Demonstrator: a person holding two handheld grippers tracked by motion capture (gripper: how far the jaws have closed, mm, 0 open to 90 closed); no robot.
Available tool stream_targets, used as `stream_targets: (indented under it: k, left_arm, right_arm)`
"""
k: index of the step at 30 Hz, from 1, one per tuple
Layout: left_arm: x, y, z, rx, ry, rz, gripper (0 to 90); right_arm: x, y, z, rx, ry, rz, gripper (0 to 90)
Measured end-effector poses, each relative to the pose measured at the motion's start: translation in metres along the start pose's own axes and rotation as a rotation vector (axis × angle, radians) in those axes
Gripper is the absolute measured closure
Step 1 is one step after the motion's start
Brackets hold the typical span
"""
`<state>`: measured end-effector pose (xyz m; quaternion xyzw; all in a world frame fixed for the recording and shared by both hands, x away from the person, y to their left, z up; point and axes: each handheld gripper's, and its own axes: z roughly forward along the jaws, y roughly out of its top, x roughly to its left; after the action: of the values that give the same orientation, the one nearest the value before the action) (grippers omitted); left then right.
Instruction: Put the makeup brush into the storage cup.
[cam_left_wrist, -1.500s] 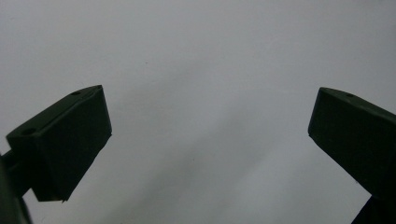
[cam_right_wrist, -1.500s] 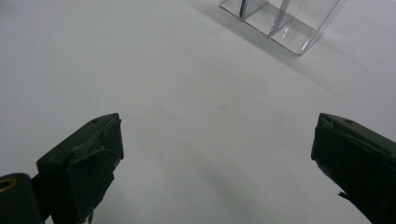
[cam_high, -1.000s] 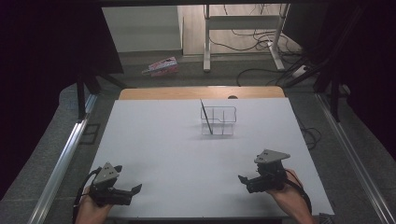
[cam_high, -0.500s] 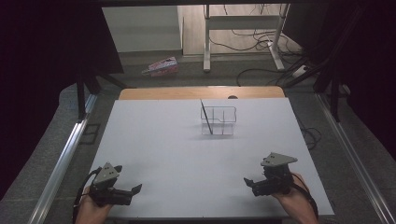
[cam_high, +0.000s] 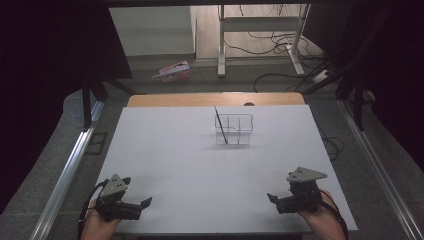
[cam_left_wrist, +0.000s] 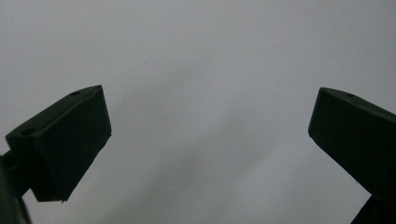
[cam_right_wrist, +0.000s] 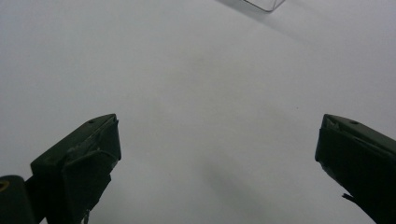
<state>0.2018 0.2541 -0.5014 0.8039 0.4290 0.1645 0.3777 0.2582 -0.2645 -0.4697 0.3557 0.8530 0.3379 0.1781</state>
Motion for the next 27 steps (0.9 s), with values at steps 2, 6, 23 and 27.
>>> stream_targets:
  k: [2,6,23,27]
  left_arm:
    - [0.0,0.0,0.0,-0.001,0.001,0.0,0.0]
    - [0.0,0.0,0.0,-0.001,0.002,0.0,0.0]
    - [0.0,0.0,0.0,0.0,0.002,-0.001,0.0]
    - [0.0,0.0,0.0,0.001,0.001,0.0,0.0]
  right_arm:
    - [-0.001,-0.002,-0.002,0.0,-0.003,0.003,0.0]
    - [-0.002,-0.005,-0.004,0.002,-0.007,0.005,0.0]
    - [-0.008,-0.018,-0.017,-0.002,-0.037,0.045,0.0]
    - [-0.01,-0.021,-0.02,-0.003,-0.046,0.054,0.0]
